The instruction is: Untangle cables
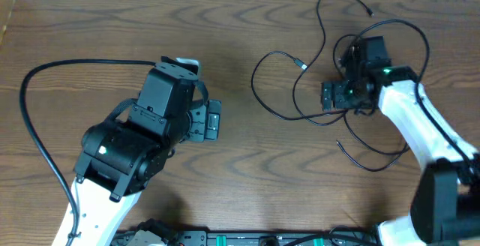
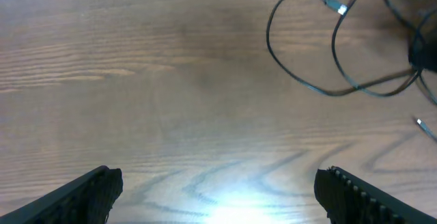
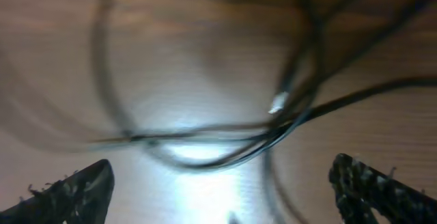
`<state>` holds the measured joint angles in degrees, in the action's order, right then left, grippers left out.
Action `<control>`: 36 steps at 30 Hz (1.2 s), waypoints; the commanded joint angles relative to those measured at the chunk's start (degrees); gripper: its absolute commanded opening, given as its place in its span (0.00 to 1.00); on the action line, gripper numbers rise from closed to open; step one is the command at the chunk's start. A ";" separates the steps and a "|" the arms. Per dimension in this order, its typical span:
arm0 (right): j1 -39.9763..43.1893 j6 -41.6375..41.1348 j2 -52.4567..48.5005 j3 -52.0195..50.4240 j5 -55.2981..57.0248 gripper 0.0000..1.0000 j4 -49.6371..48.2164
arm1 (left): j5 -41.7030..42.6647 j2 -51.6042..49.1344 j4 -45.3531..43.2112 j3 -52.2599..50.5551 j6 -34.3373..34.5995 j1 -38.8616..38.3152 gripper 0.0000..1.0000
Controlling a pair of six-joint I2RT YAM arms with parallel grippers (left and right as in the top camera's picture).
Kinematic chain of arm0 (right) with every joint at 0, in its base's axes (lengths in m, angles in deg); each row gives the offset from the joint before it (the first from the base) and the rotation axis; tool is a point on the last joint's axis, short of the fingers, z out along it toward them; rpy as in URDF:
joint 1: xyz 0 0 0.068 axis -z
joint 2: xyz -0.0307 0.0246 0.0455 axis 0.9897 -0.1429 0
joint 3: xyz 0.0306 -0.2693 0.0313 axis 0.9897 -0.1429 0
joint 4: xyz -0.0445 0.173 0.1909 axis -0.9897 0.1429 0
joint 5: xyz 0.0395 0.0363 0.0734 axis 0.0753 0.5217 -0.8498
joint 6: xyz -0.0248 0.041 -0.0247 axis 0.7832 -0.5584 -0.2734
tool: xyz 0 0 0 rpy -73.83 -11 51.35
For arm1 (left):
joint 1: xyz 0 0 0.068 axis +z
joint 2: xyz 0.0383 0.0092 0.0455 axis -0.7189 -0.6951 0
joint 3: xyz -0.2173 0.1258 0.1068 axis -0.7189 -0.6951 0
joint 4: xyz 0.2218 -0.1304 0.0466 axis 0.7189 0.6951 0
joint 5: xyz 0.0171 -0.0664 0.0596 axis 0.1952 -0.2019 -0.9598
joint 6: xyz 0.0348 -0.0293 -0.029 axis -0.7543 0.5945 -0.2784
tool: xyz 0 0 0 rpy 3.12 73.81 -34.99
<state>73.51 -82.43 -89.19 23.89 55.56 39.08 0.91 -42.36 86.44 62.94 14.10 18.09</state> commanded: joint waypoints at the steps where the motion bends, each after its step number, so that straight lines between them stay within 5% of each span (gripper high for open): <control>1: 2.25 -7.89 -2.62 -0.31 10.58 0.99 -2.58 | 0.09 -0.02 0.42 0.87 -3.08 -0.11 0.96; 9: 10.71 -16.96 -2.80 -0.28 12.96 0.99 -6.21 | 0.11 -1.53 0.46 -0.46 -3.50 -0.11 0.96; 14: 15.04 -16.48 -3.58 -0.28 9.84 0.89 -10.49 | 1.49 -4.31 -0.42 -0.96 -3.98 -0.11 0.96; 20: 14.99 -16.37 -5.27 -0.28 0.15 0.76 -20.20 | 9.11 -6.67 -1.68 -0.96 -9.31 -0.11 0.95; 28: 14.10 -27.96 -12.26 -0.28 -0.52 0.77 -21.27 | 9.18 -6.75 -1.70 -0.96 -9.33 -0.22 0.95; 36: 12.66 -28.28 -22.75 -0.28 -6.34 0.75 -23.12 | 11.67 -6.75 -1.75 -0.96 -10.43 -0.22 0.95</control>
<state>87.39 -108.92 -105.23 25.33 53.83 15.54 11.64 -49.11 84.76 62.13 4.70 18.00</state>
